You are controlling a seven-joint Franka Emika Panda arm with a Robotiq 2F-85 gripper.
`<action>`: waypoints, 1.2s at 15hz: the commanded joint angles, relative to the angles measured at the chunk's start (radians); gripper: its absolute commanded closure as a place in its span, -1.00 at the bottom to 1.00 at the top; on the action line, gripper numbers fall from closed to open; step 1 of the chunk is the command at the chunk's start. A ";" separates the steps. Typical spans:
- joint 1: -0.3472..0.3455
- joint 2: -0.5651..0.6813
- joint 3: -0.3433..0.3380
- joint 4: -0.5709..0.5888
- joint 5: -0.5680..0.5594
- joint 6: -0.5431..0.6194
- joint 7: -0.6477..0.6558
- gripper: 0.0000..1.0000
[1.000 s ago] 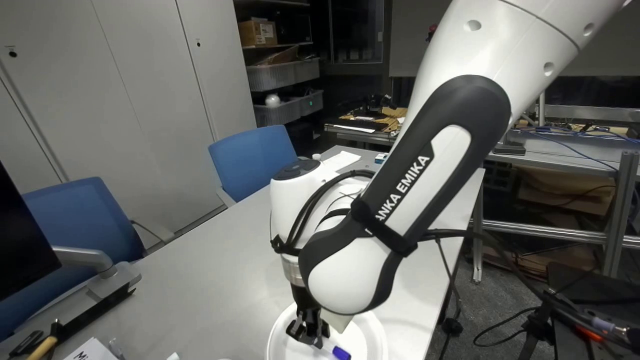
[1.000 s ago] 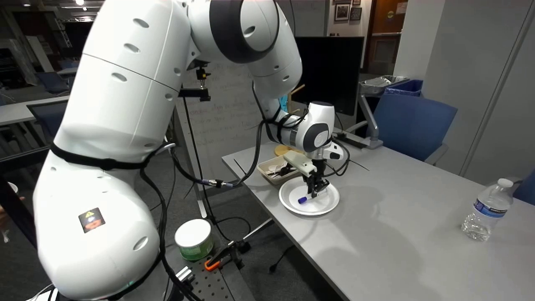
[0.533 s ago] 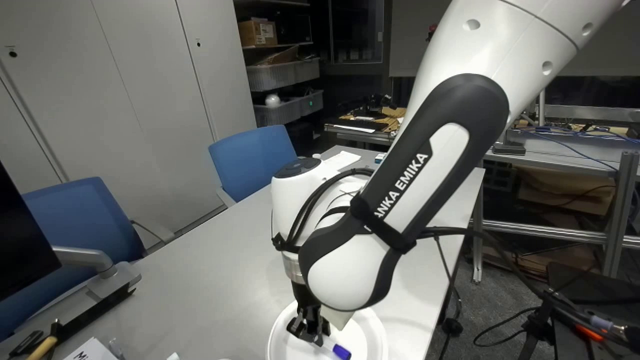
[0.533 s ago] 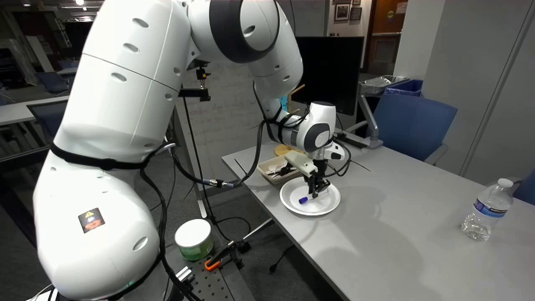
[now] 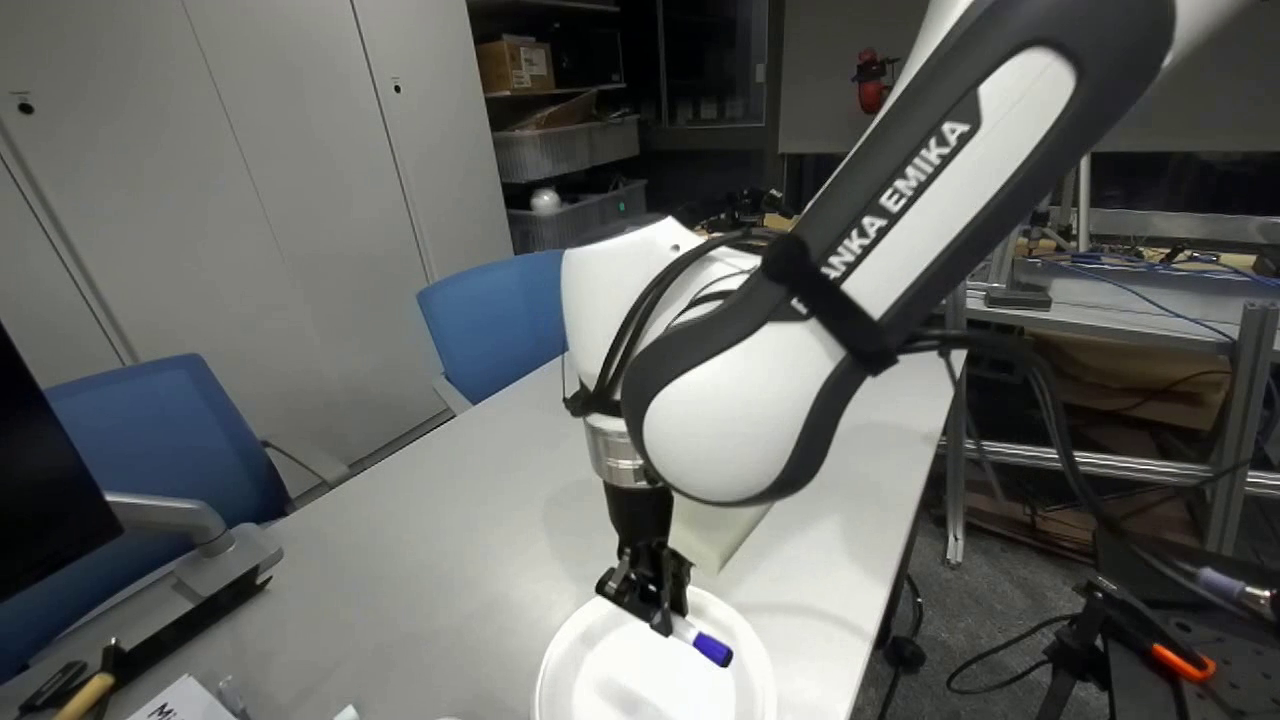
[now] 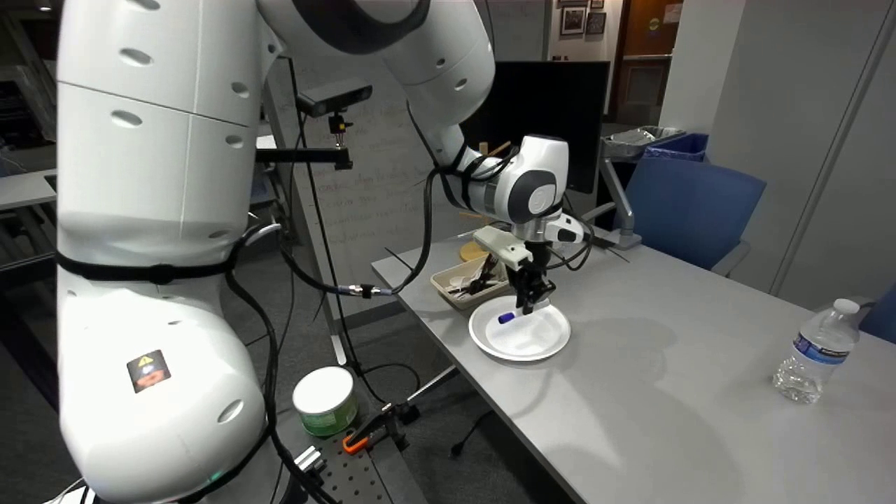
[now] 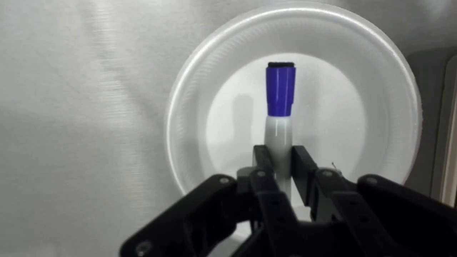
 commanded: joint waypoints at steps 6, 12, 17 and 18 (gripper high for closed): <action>-0.142 -0.179 -0.059 -0.129 0.008 0.085 -0.100 0.89; -0.195 -0.095 -0.081 -0.136 0.010 0.210 -0.125 0.89; -0.172 -0.013 -0.083 -0.153 0.014 0.307 -0.074 0.89; -0.187 0.023 -0.084 -0.122 0.022 0.306 -0.092 0.89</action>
